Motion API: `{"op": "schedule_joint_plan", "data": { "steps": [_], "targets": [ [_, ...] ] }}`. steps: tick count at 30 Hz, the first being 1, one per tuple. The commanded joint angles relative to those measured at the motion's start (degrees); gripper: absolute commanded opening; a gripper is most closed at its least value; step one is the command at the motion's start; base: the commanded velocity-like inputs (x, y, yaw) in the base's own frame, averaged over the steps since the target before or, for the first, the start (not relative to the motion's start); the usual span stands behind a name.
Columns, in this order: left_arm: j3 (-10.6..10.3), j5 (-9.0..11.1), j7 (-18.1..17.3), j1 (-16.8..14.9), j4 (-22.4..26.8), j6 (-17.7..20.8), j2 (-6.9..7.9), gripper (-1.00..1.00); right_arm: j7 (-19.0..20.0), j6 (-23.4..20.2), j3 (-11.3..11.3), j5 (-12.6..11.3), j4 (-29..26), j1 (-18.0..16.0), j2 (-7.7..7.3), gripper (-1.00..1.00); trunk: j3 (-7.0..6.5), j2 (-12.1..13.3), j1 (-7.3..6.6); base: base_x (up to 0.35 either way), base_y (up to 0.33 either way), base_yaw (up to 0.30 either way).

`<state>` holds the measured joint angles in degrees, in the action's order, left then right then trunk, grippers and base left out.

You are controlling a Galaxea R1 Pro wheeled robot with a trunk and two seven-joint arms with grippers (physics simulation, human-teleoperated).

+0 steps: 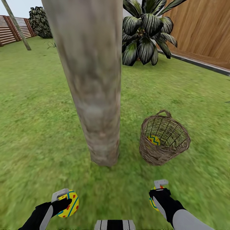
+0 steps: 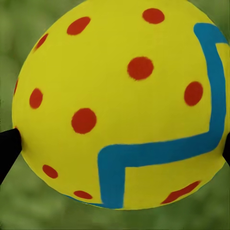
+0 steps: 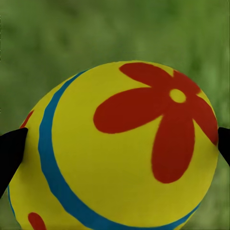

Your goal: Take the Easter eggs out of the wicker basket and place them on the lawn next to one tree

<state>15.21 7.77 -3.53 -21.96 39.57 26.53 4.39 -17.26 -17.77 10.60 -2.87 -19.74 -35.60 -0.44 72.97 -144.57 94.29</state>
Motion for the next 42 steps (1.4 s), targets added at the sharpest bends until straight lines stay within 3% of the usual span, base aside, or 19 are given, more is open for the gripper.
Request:
{"op": "schedule_joint_plan", "data": {
  "steps": [1,23,36,37,38,42],
  "targets": [
    [0.2,0.4,-0.2,0.0,0.1,0.4,-0.01,-1.0,-0.3,-0.4,0.5,-0.3,-0.1,0.0,-0.02,-1.0,0.05,0.0,-0.01,0.0,0.0,0.0],
    [0.2,0.3,0.1,0.0,0.1,0.4,-0.09,-1.0,-0.2,-0.3,0.5,-0.3,0.3,0.0,0.08,-1.0,4.48,-0.3,0.5,0.0,0.0,0.0],
    [0.1,0.3,-0.1,0.0,0.1,0.2,-0.32,-1.0,-0.3,-0.3,0.6,-0.3,0.3,0.0,0.17,-1.0,4.7,-0.3,0.53,0.0,0.0,0.0],
    [0.1,0.3,-0.1,0.0,0.1,0.1,-0.28,1.0,-0.3,-0.3,0.6,-0.3,0.4,0.0,0.19,-1.0,4.7,-0.3,0.53,0.0,0.0,0.0],
    [0.1,0.3,-0.1,0.0,0.2,-0.1,-0.27,1.0,-0.3,-0.3,0.6,-0.2,0.4,0.0,0.19,1.0,4.71,-0.3,0.53,0.0,0.0,0.0],
    [0.2,0.4,-0.2,0.0,0.2,0.2,-0.27,1.0,-0.3,1.8,0.6,-0.2,1.0,0.0,0.23,1.0,4.76,-0.3,0.53,0.0,0.0,0.0]
  ]
}}
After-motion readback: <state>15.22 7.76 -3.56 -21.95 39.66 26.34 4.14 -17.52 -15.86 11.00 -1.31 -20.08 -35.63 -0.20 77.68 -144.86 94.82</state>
